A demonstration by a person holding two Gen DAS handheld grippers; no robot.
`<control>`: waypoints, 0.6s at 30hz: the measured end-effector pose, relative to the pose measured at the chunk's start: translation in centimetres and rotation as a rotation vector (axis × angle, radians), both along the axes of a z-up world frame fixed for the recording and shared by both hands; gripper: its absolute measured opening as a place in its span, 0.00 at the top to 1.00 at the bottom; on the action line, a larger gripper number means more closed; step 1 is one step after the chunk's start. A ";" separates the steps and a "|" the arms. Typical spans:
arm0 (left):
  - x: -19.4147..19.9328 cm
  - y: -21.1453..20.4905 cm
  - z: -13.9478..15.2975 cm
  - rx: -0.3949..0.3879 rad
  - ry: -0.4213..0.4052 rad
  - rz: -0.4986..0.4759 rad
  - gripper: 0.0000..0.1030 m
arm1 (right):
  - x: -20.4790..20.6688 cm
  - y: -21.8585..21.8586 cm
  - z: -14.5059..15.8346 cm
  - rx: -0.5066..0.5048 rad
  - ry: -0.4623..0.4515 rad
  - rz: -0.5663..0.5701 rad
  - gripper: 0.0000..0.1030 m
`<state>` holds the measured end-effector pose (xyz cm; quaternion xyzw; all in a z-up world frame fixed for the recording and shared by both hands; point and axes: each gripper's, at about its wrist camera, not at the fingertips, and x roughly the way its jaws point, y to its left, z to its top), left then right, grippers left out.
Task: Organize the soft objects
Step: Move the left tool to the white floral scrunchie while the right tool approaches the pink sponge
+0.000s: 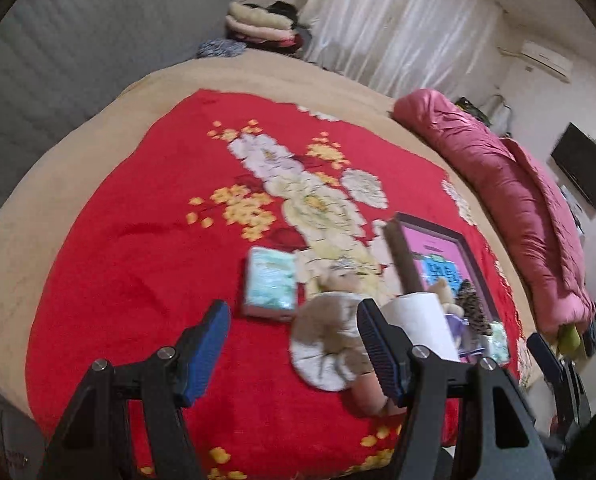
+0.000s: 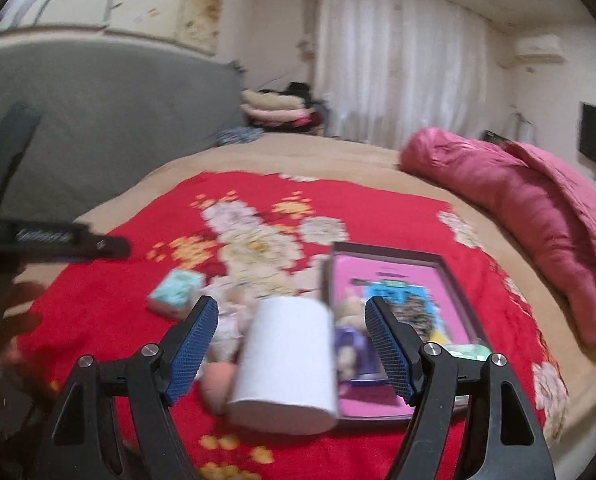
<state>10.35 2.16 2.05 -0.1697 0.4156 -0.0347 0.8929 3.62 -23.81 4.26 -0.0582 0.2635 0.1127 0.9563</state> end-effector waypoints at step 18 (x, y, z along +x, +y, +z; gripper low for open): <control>3.2 -2.4 -9.6 -0.134 0.191 -0.129 0.36 | -0.8 9.4 -7.2 -0.364 0.052 0.275 0.25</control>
